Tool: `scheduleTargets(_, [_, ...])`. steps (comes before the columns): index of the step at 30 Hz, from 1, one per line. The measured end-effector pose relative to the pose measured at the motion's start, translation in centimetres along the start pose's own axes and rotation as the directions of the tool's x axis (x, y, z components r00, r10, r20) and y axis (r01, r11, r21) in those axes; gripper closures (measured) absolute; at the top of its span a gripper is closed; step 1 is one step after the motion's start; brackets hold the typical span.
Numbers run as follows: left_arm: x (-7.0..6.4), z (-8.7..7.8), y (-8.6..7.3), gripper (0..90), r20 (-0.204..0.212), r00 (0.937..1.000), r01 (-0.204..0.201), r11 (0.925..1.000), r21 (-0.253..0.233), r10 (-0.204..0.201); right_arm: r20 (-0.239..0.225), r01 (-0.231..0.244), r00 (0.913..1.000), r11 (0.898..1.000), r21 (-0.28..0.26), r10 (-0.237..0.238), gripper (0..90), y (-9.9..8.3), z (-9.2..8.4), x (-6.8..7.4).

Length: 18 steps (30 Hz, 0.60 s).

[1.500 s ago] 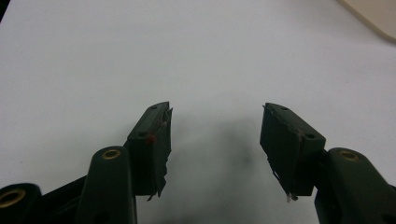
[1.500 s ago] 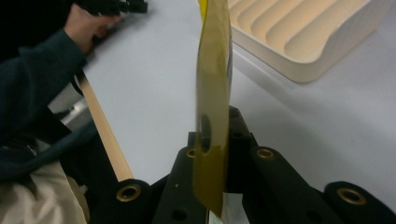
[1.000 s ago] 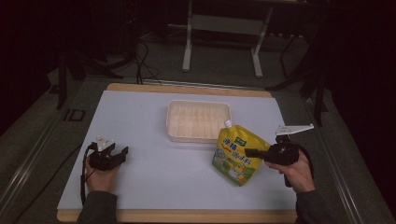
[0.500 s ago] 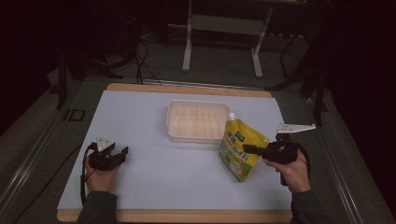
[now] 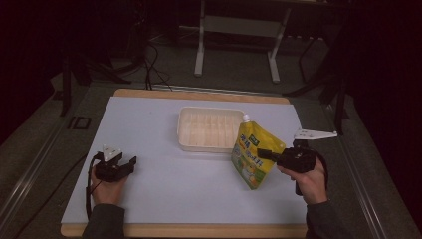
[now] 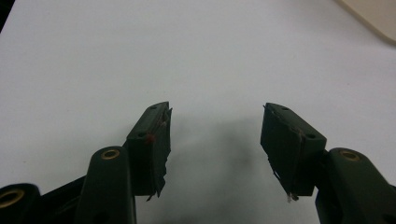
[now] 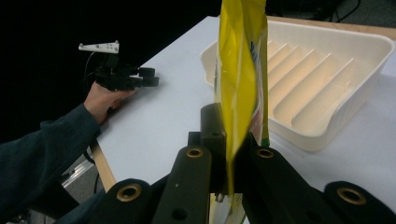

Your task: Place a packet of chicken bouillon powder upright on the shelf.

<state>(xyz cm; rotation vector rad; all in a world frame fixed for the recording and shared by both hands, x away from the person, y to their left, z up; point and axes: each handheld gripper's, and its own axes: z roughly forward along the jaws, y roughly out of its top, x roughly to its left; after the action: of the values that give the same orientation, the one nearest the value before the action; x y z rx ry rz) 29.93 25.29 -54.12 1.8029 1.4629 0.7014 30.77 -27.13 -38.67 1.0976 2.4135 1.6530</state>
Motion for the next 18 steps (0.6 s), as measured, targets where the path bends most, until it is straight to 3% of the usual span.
scheduleTargets(18, [0.0, 0.0, 0.0, 41.8, 0.0, 1.0, 0.0, 1.0, 0.001, 0.0, 0.057, -0.001, 0.9984, 0.998, -0.07, 0.005, 90.0, 1.2, 0.8, 0.6])
